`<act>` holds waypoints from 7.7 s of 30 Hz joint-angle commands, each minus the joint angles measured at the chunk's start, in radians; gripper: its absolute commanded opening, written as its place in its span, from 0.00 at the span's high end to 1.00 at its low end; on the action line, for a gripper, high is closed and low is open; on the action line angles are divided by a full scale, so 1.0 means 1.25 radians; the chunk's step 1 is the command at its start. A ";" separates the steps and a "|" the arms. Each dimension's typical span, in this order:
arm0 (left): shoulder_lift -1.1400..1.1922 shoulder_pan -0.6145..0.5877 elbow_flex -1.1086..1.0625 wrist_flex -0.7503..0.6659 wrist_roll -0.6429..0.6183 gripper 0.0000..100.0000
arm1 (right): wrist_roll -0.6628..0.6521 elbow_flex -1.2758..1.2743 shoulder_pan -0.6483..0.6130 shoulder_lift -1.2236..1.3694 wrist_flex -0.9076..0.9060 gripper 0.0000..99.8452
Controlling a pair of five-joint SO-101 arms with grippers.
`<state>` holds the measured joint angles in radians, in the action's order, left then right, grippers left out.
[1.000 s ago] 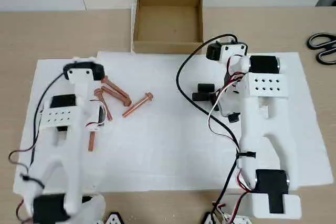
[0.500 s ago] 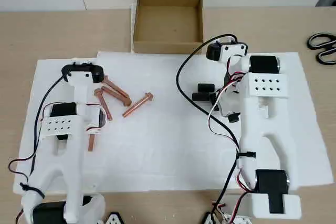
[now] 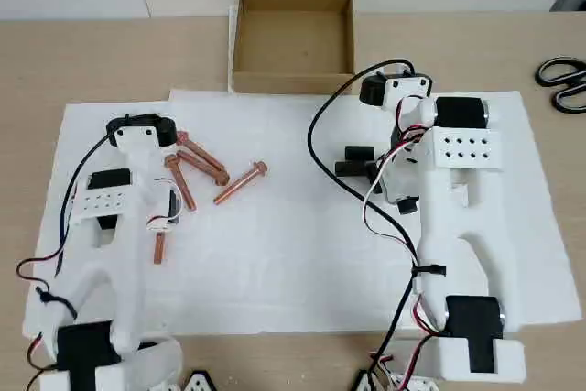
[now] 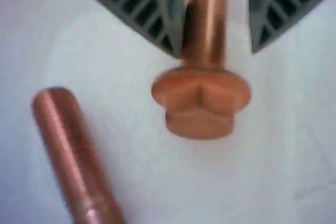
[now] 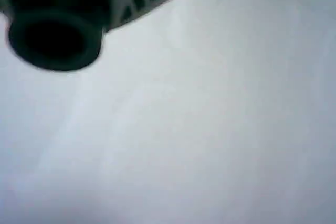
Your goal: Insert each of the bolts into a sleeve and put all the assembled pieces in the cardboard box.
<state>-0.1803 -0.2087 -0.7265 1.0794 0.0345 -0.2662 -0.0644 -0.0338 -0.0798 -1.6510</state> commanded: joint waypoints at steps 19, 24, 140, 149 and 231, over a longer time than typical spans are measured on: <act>0.005 -0.004 0.033 -0.052 0.002 0.92 | 0.010 0.000 0.002 -0.040 -0.001 1.00; 0.026 -0.004 0.034 -0.052 0.002 0.92 | 0.010 0.000 0.002 -0.040 -0.001 1.00; -0.640 0.604 0.051 -0.253 -0.444 0.99 | 0.284 -0.916 -0.431 -1.368 0.479 1.00; -0.640 0.644 0.050 -0.254 -0.446 0.99 | 0.284 -0.916 -0.439 -1.359 0.479 1.00; -0.643 0.076 0.304 0.323 -0.087 0.71 | 0.275 -0.816 -0.338 -1.118 0.470 0.99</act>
<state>-0.9782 -0.0092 -0.3537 1.4538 -0.1312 0.0821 -1.2106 -0.4910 -1.6310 -1.0756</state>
